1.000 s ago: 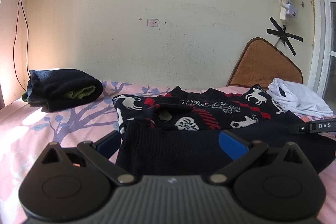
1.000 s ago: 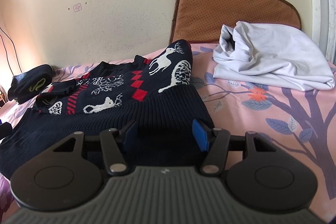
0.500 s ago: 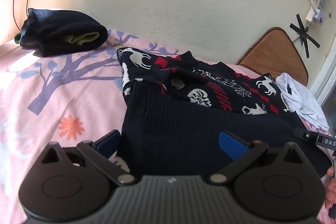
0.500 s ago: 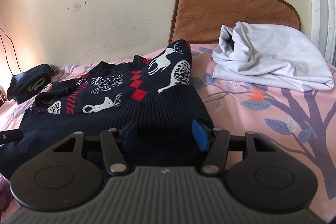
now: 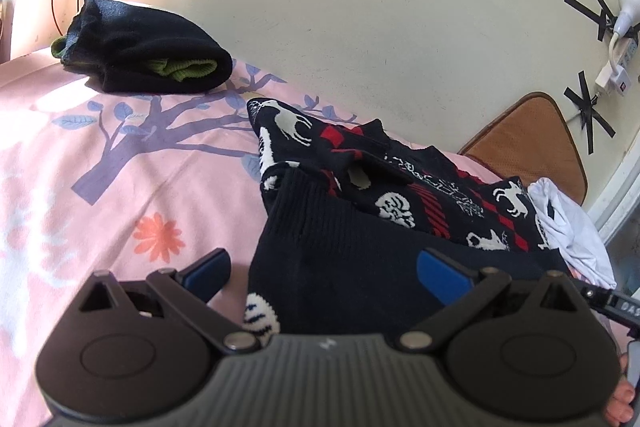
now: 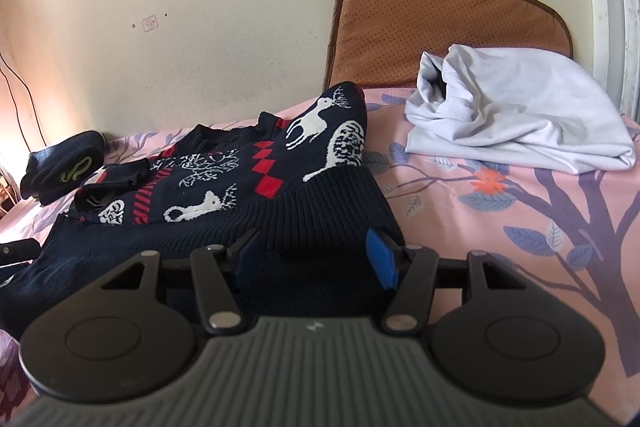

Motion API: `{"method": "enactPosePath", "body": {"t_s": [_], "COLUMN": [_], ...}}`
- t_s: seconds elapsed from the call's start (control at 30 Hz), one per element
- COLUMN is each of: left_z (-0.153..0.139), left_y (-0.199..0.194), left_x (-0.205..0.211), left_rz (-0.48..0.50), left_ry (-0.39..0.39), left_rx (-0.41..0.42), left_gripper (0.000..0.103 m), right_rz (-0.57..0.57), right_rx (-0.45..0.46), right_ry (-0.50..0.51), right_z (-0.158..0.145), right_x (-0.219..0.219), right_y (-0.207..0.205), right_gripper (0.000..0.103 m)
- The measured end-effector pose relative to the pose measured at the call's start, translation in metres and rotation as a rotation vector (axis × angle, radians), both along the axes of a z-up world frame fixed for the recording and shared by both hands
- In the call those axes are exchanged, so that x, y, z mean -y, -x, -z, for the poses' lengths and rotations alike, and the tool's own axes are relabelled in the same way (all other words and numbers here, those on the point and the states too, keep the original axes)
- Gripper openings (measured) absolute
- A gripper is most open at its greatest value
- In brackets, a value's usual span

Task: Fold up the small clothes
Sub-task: 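Grasp the folded sweater with both grippers and lift it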

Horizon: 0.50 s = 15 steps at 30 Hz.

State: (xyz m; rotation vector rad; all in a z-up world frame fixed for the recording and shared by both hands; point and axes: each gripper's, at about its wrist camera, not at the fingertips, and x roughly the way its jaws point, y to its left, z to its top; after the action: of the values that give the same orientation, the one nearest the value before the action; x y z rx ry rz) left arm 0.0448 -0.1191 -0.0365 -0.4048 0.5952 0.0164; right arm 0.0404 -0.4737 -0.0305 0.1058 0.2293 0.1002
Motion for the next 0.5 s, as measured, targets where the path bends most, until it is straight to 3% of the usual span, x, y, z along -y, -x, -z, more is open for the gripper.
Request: {"method": "enactPosePath", "body": {"t_s": [0.1, 0.17, 0.23, 0.27, 0.4, 0.5], "left_z": [0.0, 0.0, 0.0, 0.001, -0.001, -0.024], "left_y": [-0.001, -0.001, -0.001, -0.001, 0.003, 0.007], "left_x": [0.004, 0.005, 0.005, 0.005, 0.003, -0.006], "left_rz": [-0.002, -0.002, 0.0, 0.0, 0.011, 0.075], "left_ry": [-0.03, -0.037, -0.04, -0.039, -0.04, -0.065], "left_rx": [-0.012, -0.015, -0.017, -0.016, -0.02, 0.055], "left_gripper": [0.103, 0.103, 0.103, 0.103, 0.103, 0.103], "right_rz": [-0.09, -0.109, -0.073, -0.075, -0.103, -0.155], "right_rx": [0.031, 0.034, -0.055, -0.047, -0.07, -0.027], "right_ry": [-0.073, -0.041, 0.019, 0.03, -0.038, -0.071], "right_z": [-0.003, -0.002, 0.007, 0.009, -0.005, -0.032], "right_x": [0.004, 0.0, -0.002, -0.002, 0.007, 0.01], "right_y": [0.02, 0.027, 0.016, 0.015, 0.012, 0.01], "right_gripper": [0.061, 0.061, 0.061, 0.061, 0.063, 0.063]}}
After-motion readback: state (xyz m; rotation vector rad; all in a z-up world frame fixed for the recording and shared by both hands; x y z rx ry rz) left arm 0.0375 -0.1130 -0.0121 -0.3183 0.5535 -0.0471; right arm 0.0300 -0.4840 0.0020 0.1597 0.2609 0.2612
